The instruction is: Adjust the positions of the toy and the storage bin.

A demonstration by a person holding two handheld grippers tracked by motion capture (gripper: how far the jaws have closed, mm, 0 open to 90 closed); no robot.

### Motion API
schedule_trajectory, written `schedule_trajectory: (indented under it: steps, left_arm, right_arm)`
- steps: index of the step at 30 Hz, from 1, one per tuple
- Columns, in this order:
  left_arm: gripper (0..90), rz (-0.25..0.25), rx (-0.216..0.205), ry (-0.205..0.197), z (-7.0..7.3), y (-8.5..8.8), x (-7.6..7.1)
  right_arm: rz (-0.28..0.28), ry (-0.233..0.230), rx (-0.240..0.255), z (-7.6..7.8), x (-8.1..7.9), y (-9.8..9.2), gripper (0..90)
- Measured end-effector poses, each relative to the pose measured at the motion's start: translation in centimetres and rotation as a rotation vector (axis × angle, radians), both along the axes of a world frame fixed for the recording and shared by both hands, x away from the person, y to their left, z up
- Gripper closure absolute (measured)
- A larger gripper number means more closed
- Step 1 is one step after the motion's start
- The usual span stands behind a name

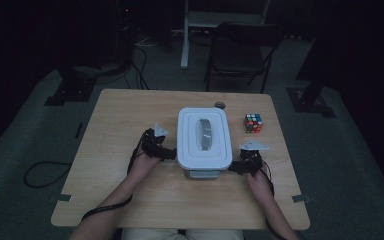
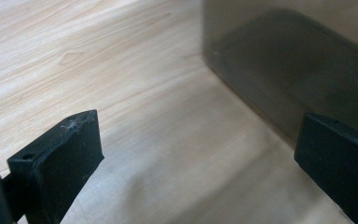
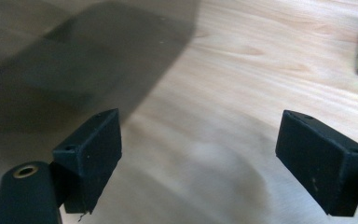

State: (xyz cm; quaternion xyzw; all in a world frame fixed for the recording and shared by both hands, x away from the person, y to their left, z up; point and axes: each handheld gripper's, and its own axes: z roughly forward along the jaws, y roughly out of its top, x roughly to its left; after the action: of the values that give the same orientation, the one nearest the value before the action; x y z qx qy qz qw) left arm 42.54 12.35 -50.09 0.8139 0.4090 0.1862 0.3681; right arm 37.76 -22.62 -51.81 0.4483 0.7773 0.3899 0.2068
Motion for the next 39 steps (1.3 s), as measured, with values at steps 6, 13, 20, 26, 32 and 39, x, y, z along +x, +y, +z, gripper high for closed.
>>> schedule_trajectory:
  steps: [6,13,20,26,32,39]
  left_arm:
    - [1.5,0.005,0.010,-0.023,0.1,-0.3,1.9]
    - [1.4,0.019,0.008,-0.014,0.6,-0.8,3.2]
    - [0.4,0.024,0.034,-0.025,1.1,-1.1,3.0]
    - [0.5,0.044,0.070,-0.019,1.5,-1.5,2.3]
    - [0.6,0.019,0.072,-0.018,1.8,-1.5,1.3]
    - [0.6,-0.024,0.091,-0.049,2.4,-1.8,-1.2]
  right_arm:
    - [-0.059,0.021,-0.033,0.2,2.5,-0.7,14.4]
    - [-0.095,0.017,0.015,1.2,5.9,-0.4,14.6]
    - [-0.057,-0.009,0.055,2.2,5.7,0.5,17.5]
    - [-0.043,0.024,0.108,2.5,5.0,0.3,19.8]
    - [-0.027,0.025,0.098,2.6,3.7,0.3,19.9]
    - [-0.011,0.029,0.120,2.4,1.6,-0.2,19.9]
